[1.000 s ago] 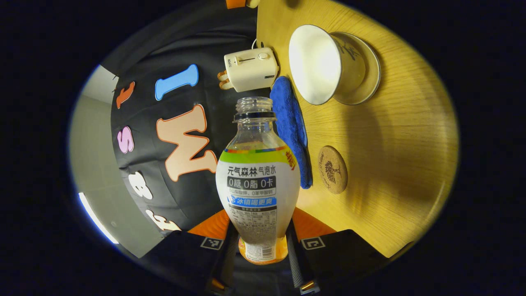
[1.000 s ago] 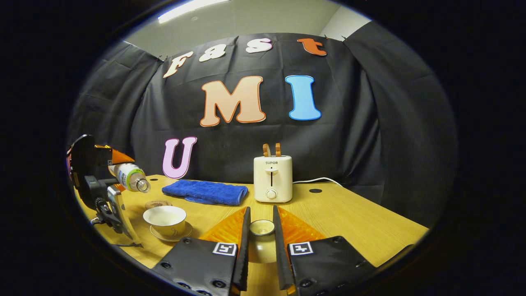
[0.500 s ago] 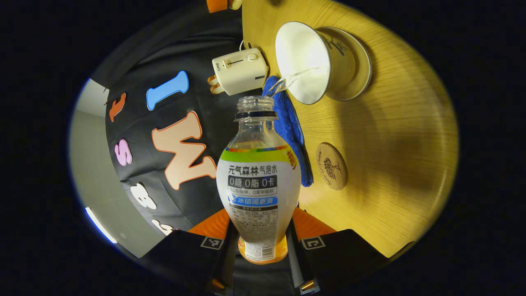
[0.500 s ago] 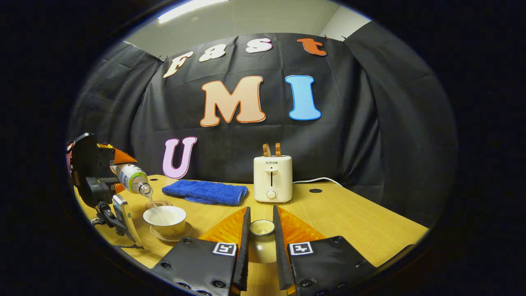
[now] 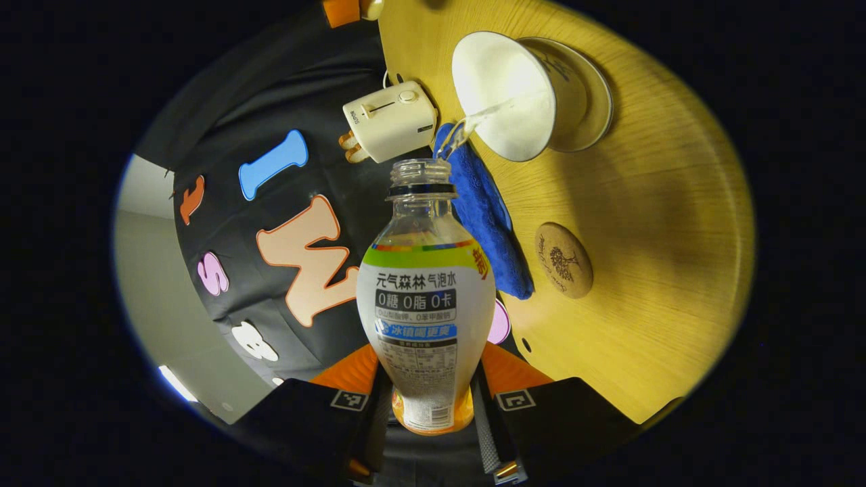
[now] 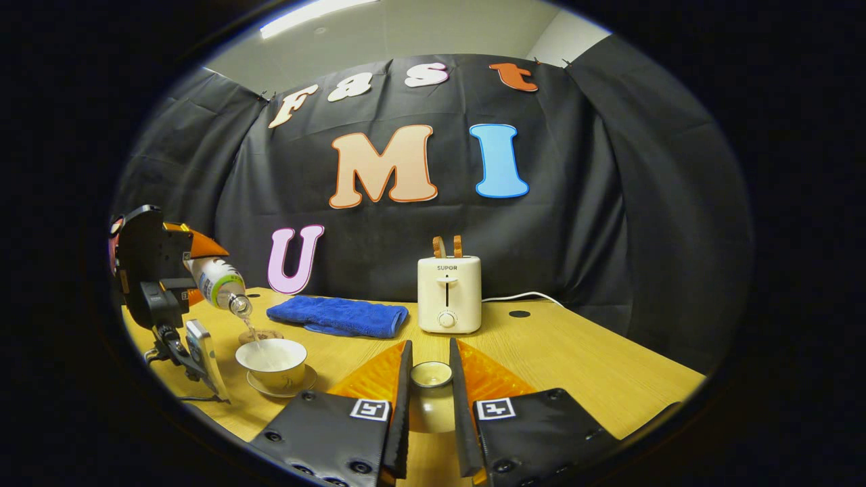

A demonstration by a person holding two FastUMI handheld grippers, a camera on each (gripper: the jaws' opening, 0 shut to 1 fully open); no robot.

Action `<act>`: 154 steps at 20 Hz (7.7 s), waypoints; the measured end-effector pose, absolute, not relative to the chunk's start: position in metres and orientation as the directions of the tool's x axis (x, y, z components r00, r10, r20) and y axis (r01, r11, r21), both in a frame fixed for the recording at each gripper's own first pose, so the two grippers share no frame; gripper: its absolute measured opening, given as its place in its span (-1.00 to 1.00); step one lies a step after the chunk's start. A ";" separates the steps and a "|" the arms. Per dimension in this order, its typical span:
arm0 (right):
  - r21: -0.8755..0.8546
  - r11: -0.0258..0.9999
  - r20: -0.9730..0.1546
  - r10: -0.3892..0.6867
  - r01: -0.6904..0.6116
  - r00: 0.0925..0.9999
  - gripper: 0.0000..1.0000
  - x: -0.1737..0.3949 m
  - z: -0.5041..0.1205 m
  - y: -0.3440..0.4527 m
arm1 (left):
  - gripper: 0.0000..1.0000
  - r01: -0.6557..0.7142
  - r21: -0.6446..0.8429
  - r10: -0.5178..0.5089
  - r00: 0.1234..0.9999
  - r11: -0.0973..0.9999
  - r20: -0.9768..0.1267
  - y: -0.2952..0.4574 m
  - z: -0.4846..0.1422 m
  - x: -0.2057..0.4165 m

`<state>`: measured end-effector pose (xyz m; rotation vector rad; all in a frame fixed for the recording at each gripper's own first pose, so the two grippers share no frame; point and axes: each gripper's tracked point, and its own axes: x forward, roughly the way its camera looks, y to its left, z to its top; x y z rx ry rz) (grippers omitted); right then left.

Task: Open the teacup lid with one hand, grasp the water bottle and pour water into the teacup with the other hand; after pouring, place the water bottle on the coaster and then close the teacup lid.

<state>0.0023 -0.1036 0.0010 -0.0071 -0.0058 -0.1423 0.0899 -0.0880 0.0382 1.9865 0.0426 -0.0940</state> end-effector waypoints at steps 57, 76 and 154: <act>-0.009 0.991 0.005 -0.137 0.137 0.991 -0.36 0.005 0.001 -0.104 | 0.04 0.277 -0.044 -0.280 0.957 0.960 -0.075 -0.092 0.008 0.128; -0.010 0.987 0.008 -0.160 0.160 0.987 -0.36 0.005 0.001 -0.106 | 0.15 0.302 -0.037 -0.304 0.938 0.953 -0.165 -0.114 -0.029 0.164; 0.003 0.996 0.002 0.089 -0.089 0.996 0.96 0.023 -0.003 0.000 | 0.81 0.133 -0.007 -0.133 0.991 0.991 -0.004 -0.025 -0.003 0.050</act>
